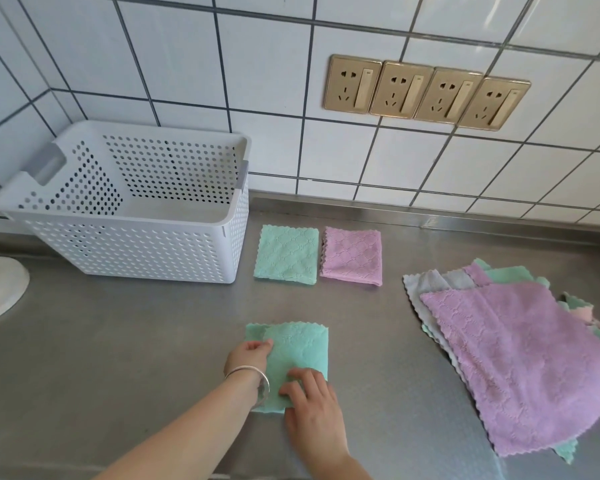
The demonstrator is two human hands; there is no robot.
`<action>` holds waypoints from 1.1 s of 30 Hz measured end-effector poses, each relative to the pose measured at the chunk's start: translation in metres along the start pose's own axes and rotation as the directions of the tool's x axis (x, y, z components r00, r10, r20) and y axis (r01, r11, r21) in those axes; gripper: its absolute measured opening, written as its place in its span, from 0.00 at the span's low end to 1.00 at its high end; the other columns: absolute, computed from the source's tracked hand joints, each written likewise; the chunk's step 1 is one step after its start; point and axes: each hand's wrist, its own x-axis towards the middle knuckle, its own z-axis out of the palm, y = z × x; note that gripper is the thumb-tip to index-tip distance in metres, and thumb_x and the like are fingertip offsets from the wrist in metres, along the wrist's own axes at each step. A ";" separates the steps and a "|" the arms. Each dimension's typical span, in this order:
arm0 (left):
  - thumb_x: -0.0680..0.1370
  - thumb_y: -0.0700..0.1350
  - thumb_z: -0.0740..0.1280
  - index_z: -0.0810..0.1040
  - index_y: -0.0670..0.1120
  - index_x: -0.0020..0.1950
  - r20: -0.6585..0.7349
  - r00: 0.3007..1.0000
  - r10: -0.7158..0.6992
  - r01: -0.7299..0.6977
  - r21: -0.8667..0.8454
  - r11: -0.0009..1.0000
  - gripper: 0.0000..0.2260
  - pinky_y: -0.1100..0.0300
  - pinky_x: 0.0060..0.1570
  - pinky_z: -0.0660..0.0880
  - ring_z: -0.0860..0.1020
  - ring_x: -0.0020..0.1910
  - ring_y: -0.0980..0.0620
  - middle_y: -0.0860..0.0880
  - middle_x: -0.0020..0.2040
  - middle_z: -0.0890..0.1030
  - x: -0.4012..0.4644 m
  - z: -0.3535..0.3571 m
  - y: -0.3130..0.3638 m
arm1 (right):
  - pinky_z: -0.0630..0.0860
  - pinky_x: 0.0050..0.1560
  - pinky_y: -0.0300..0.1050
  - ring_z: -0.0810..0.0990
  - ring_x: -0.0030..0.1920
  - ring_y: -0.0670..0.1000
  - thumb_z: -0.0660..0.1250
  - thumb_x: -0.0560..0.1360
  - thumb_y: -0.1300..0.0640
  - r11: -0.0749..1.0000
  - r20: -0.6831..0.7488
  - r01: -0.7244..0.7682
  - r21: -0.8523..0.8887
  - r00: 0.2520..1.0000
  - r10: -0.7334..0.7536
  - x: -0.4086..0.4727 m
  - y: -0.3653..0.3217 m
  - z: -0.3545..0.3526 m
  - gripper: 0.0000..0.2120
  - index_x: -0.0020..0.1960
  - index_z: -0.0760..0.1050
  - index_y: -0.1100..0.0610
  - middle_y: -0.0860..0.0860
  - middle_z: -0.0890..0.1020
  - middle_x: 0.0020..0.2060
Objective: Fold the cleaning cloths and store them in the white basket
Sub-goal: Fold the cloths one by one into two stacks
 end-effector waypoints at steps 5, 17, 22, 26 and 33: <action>0.75 0.43 0.67 0.69 0.52 0.35 -0.042 0.887 0.459 -0.418 0.347 0.839 0.11 0.60 0.38 0.64 0.73 0.37 0.47 0.49 0.36 0.77 -0.007 -0.017 0.010 | 0.67 0.59 0.42 0.69 0.62 0.48 0.66 0.54 0.56 0.989 0.166 -0.111 -0.100 0.978 0.126 -0.002 0.008 0.002 0.33 0.61 0.69 0.51 0.49 0.78 0.61; 0.75 0.38 0.65 0.75 0.51 0.39 0.001 0.902 0.432 -0.402 0.372 0.837 0.08 0.59 0.44 0.72 0.79 0.43 0.46 0.48 0.41 0.82 0.019 -0.028 -0.015 | 0.64 0.64 0.50 0.38 0.76 0.50 0.54 0.60 0.54 0.958 0.369 -0.149 -0.246 0.900 0.234 -0.005 0.016 0.017 0.33 0.66 0.65 0.53 0.51 0.41 0.76; 0.75 0.41 0.67 0.80 0.44 0.51 0.010 0.890 0.455 -0.432 0.334 0.838 0.06 0.61 0.48 0.73 0.77 0.42 0.49 0.45 0.47 0.83 0.025 -0.027 -0.021 | 0.58 0.67 0.45 0.62 0.70 0.51 0.59 0.64 0.37 0.967 0.364 -0.140 -0.215 0.907 0.212 -0.007 0.016 0.012 0.33 0.63 0.72 0.54 0.51 0.72 0.68; 0.66 0.53 0.75 0.75 0.46 0.56 -0.066 0.884 0.462 -0.357 0.541 0.761 0.23 0.53 0.55 0.72 0.73 0.55 0.45 0.46 0.53 0.76 0.021 -0.027 -0.033 | 0.77 0.51 0.42 0.75 0.54 0.50 0.62 0.69 0.45 0.877 0.177 -0.473 -0.089 0.859 0.481 0.010 0.015 -0.007 0.23 0.61 0.71 0.54 0.49 0.78 0.53; 0.71 0.61 0.66 0.72 0.51 0.40 -0.039 0.935 0.352 -0.204 0.753 0.625 0.14 0.56 0.50 0.70 0.72 0.53 0.46 0.49 0.53 0.74 0.013 -0.022 -0.027 | 0.72 0.49 0.43 0.74 0.52 0.50 0.59 0.77 0.49 0.550 0.475 -0.835 -0.026 0.474 0.741 0.048 0.023 -0.010 0.11 0.53 0.74 0.54 0.50 0.76 0.49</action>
